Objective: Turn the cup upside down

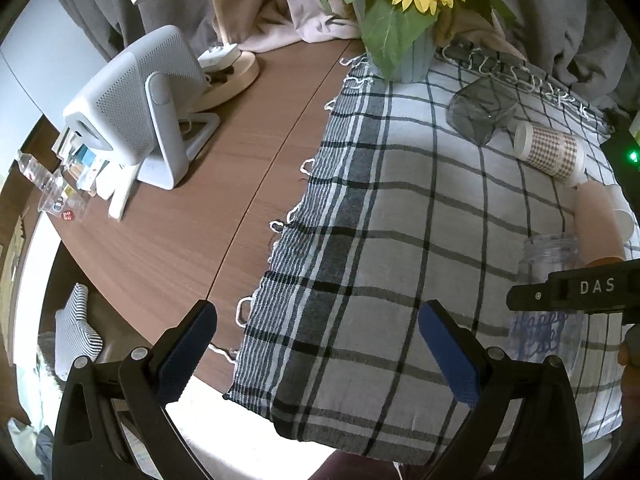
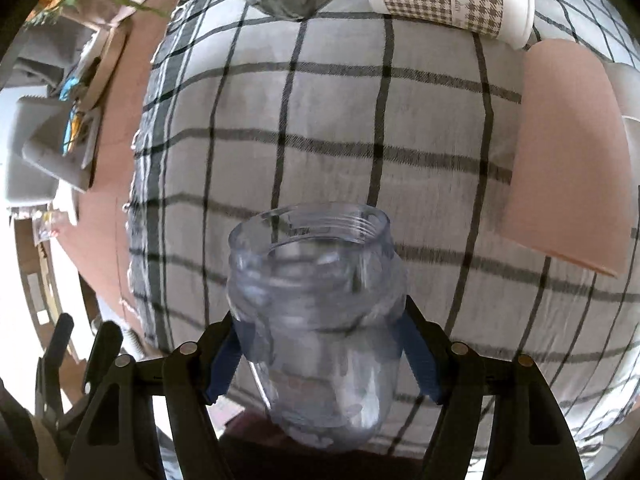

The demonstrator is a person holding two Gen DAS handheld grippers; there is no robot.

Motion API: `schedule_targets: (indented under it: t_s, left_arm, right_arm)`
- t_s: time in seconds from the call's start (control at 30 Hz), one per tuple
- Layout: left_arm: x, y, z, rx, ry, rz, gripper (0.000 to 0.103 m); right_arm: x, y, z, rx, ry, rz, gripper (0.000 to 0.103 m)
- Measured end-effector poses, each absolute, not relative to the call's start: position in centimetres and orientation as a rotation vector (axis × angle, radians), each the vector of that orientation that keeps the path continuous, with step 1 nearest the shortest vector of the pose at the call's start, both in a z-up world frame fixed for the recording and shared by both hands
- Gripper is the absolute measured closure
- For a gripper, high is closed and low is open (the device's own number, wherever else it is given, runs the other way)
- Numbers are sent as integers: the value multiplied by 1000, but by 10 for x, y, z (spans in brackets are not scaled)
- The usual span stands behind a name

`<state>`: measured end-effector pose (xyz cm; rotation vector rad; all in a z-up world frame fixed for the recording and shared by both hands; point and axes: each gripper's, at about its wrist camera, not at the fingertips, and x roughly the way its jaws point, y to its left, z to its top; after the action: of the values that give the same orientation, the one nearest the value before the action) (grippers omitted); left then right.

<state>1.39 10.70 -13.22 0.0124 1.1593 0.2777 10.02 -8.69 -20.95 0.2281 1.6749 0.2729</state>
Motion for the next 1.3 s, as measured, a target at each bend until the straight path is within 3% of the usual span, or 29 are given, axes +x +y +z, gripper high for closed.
schedule_targets:
  t_s: [0.3,0.43,0.83,1.3]
  left_arm:
    - [14,105,-140,11,1189,286,0]
    - [10,103,-136,1,1179,286,0]
    - [-18,43,-114,-14,1107,87,0]
    - [-35,-39,-138,2,1085,-59,4]
  right_arm:
    - [102,-85,-220,219,1654,220,31]
    - [100,-88,-213,227,1610,227,21]
    - [36,-159,-94,228,1232,46,16]
    - [-21,-246,-103,229,1247,-105,16]
